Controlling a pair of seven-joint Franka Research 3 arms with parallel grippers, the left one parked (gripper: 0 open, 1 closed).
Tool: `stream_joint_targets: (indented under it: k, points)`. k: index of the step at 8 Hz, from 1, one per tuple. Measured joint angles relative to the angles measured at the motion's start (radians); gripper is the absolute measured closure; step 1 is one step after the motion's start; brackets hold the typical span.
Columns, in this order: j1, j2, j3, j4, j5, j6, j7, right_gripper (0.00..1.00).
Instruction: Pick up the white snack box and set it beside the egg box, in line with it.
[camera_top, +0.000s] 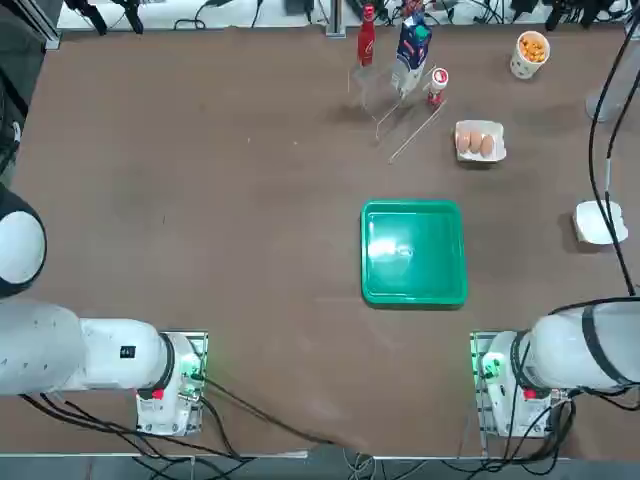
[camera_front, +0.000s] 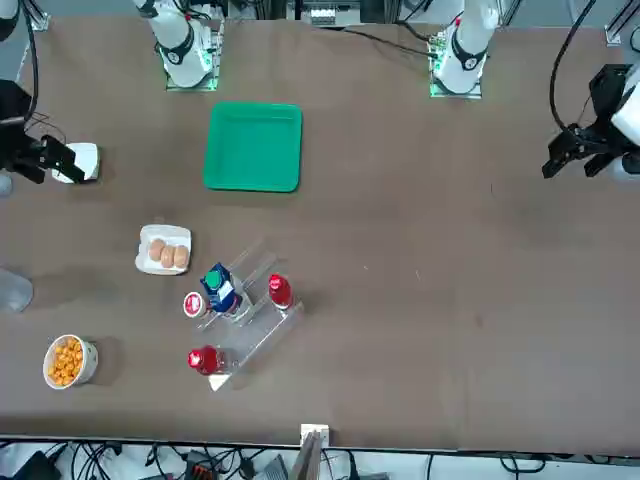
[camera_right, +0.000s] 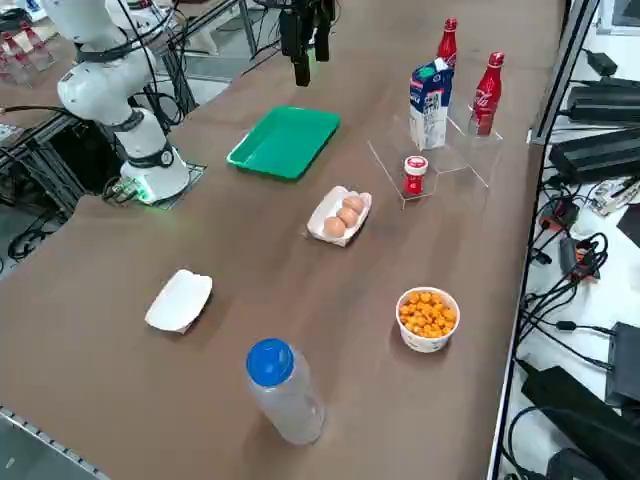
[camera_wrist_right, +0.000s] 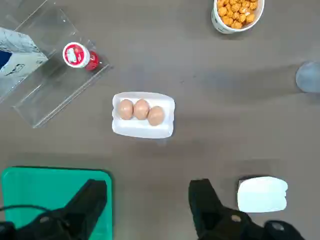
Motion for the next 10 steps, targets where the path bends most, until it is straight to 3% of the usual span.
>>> stream_joint_targets:
  k: [4, 6, 8, 9, 10]
  points:
    - [-0.001, 0.000, -0.001, 0.000, -0.001, -0.006, -0.001, 0.00]
    - [-0.012, 0.003, -0.005, -0.007, -0.012, -0.102, 0.000, 0.00]
    - [-0.089, 0.019, -0.012, -0.062, -0.044, -0.245, -0.001, 0.00]
    - [-0.158, 0.029, -0.014, -0.133, -0.065, -0.233, -0.011, 0.00]
    - [-0.218, 0.033, -0.016, -0.233, -0.092, -0.141, -0.039, 0.00]
